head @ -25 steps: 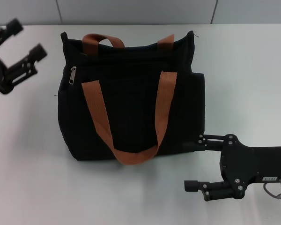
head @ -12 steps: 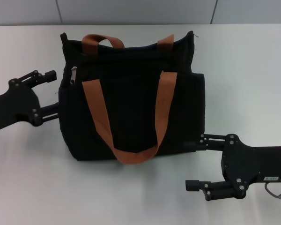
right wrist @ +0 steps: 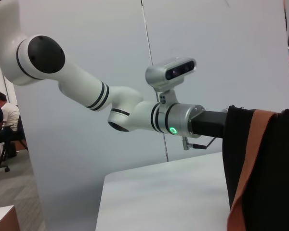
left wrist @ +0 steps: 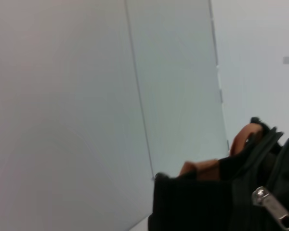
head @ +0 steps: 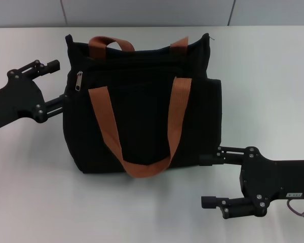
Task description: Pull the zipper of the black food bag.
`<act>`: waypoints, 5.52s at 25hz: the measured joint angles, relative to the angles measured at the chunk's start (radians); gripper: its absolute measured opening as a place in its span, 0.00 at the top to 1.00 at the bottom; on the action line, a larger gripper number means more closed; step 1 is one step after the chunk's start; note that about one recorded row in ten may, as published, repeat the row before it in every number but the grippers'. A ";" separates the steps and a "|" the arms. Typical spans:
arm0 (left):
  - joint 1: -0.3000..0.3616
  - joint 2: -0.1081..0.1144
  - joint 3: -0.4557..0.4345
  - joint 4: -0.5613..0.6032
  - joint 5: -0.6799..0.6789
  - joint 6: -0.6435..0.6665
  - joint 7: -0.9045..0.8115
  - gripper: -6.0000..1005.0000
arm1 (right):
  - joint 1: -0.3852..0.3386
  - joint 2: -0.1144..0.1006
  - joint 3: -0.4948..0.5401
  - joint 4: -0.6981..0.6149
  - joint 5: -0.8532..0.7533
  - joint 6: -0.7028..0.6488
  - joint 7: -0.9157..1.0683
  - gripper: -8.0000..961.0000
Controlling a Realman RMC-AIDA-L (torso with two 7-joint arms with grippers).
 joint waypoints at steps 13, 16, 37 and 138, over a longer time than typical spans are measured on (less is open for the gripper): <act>0.006 -0.003 -0.004 0.003 -0.025 0.061 0.021 0.60 | 0.000 0.001 0.000 0.000 0.006 -0.001 0.001 0.19; 0.008 -0.003 -0.004 0.003 -0.043 0.075 0.021 0.72 | 0.002 0.002 0.001 0.000 0.008 -0.009 0.003 0.19; 0.014 -0.022 -0.005 0.003 -0.078 0.116 0.032 0.96 | 0.302 -0.009 -0.042 -0.141 0.262 0.001 0.910 0.19; -0.002 -0.022 -0.016 0.003 -0.103 0.134 0.028 0.95 | 0.617 -0.001 -0.386 -0.234 0.112 0.355 1.432 0.19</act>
